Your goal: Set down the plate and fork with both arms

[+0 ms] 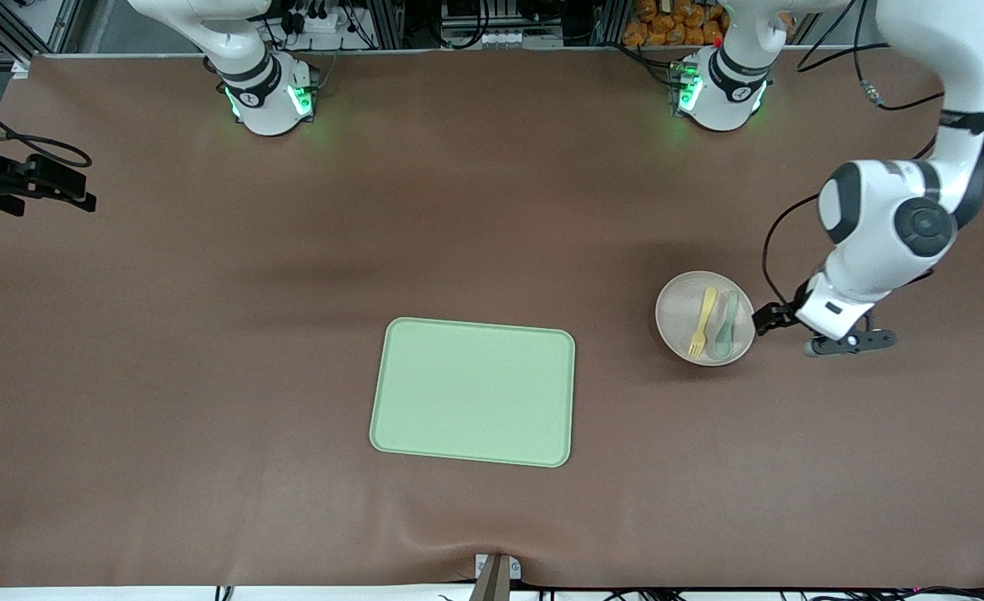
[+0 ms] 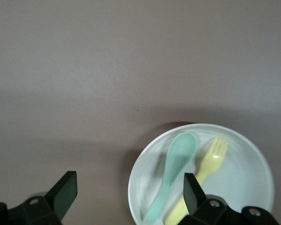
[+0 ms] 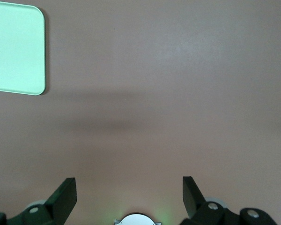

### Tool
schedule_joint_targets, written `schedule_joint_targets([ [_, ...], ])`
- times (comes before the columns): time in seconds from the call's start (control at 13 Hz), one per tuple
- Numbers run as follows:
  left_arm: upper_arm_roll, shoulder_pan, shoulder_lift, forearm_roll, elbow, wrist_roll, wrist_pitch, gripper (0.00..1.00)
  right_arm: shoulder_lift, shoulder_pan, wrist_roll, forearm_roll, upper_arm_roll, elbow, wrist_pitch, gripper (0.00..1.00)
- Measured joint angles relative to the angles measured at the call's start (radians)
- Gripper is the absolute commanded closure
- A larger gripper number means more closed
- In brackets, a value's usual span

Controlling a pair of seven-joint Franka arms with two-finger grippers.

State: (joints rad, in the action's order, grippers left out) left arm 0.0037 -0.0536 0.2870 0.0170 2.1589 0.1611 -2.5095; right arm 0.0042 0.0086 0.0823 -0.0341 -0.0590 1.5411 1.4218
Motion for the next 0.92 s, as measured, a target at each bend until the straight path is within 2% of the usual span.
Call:
schedule_joint_targets([
  [0.23, -0.001, 0.0, 0.084, 0.0, 0.009, 0.0, -0.073, 0.19, 0.002, 0.0, 0.0, 0.0, 0.0, 0.0, 0.0, 0.0],
  [0.46, -0.001, 0.0, 0.093, 0.0, 0.014, 0.0, -0.073, 0.39, 0.002, 0.0, 0.0, 0.0, 0.0, 0.0, -0.001, 0.0],
  [0.69, -0.001, 0.012, 0.101, 0.0, 0.029, 0.0, -0.073, 0.44, 0.002, 0.0, 0.0, 0.0, 0.0, 0.0, -0.001, 0.0],
  [0.77, -0.001, 0.019, 0.103, 0.0, 0.034, 0.0, -0.073, 0.52, 0.002, 0.0, 0.0, 0.0, 0.0, 0.0, -0.001, 0.0],
  [0.92, -0.001, 0.026, 0.109, 0.0, 0.044, 0.0, -0.073, 0.79, 0.002, 0.0, 0.0, 0.0, 0.0, 0.0, -0.001, 0.0],
])
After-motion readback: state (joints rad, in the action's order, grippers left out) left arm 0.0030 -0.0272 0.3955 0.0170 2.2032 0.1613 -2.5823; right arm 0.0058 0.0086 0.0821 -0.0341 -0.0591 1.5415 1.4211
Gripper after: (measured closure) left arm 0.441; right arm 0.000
